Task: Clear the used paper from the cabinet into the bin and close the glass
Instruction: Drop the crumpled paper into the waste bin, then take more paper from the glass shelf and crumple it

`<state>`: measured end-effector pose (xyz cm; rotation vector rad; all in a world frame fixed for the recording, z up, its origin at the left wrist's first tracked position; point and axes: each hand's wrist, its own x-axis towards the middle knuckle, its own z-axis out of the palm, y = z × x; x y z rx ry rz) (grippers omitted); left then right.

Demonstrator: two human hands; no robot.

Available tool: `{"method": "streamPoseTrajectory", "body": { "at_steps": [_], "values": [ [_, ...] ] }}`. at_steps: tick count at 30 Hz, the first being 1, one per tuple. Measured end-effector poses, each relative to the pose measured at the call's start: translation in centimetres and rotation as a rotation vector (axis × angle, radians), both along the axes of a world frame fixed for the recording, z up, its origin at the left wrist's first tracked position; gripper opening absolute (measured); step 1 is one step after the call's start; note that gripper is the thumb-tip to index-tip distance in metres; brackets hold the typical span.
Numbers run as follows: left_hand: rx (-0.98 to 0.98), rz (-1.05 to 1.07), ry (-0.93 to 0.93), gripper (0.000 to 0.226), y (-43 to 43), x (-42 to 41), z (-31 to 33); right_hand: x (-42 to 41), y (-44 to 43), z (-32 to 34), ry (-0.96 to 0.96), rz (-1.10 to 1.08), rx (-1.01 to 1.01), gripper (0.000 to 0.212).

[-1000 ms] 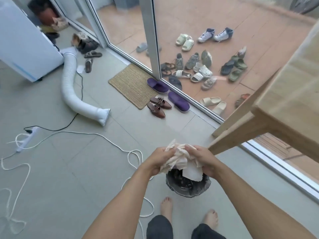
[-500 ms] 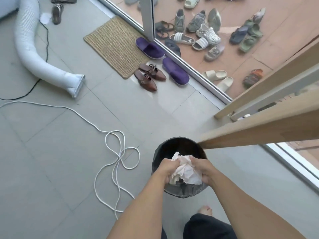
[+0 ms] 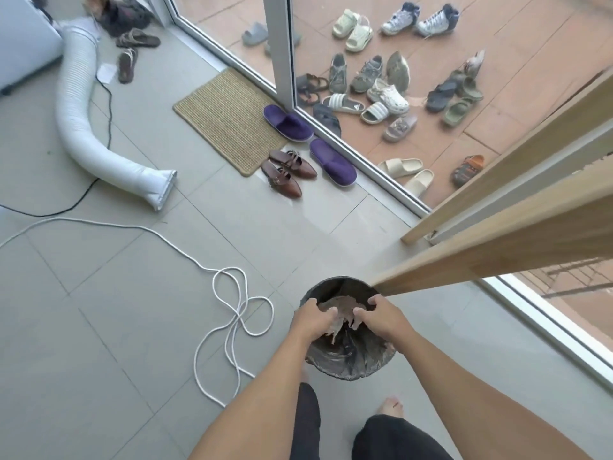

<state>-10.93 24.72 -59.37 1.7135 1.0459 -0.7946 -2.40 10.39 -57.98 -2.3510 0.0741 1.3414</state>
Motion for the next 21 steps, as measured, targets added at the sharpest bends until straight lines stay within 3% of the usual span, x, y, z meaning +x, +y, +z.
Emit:
{"method": "streamPoseTrajectory", "body": {
  "at_steps": [4,13,21],
  "values": [
    [0.194,-0.162,-0.118,0.042,1.9,0.2,8.8,0.6,1.9,9.1,-0.143,0.189,0.026,0.056],
    [0.536,-0.368,-0.441,0.052,6.3,1.4,29.1,1.5,4.8,30.2,-0.529,0.414,0.168,0.046],
    [0.690,-0.356,-0.878,0.037,5.3,3.0,45.5,1.3,1.9,47.1,-0.964,0.392,0.348,0.039]
  ]
}}
